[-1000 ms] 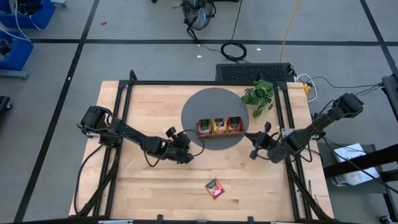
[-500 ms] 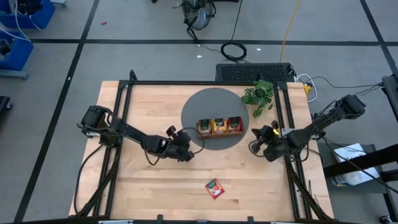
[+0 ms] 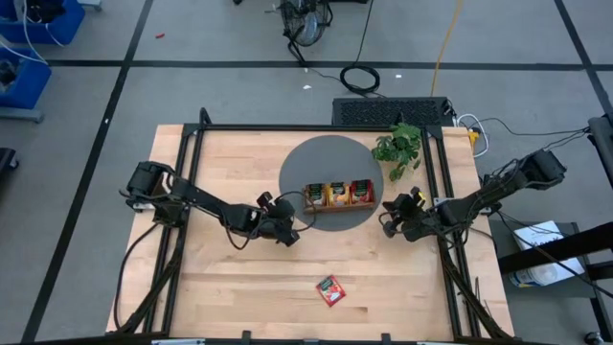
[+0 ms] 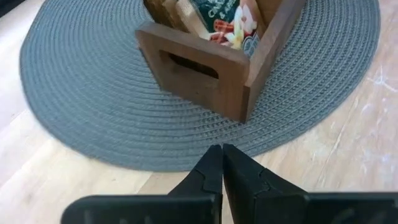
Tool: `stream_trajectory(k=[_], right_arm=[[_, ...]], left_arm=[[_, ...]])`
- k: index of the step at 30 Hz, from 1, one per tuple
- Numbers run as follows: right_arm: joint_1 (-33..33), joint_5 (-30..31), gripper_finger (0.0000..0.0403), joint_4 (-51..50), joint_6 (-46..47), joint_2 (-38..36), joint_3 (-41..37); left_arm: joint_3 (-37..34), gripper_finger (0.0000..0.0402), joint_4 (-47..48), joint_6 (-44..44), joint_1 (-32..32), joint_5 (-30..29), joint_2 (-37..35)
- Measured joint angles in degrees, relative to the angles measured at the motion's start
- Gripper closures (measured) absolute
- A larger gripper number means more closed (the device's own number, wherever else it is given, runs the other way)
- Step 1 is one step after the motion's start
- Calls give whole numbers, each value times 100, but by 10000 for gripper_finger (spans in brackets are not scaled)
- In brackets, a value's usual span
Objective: Pick & Place Tea
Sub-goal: Adjust the wooden organizer on the table to align the position
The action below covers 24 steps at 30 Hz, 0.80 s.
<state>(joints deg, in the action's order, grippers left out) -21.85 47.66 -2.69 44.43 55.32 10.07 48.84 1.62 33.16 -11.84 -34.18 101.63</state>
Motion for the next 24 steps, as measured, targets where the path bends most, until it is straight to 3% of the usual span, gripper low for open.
stream_trajectory(k=[4,10,15,24], right_arm=[[75,-20,403,296,-238,210,0],[344,-125,403,489,-463,637,-6],[550,-109,403,636,-462,943,-7],[687,-364,403,1639,-1003,1512,-4]], left_arm=[[0,397,-191,-105,40,43,222],[13,383,-1008,-454,272,293,697],[15,397,-1157,-437,421,493,775],[13,381,-1240,-439,427,512,775]])
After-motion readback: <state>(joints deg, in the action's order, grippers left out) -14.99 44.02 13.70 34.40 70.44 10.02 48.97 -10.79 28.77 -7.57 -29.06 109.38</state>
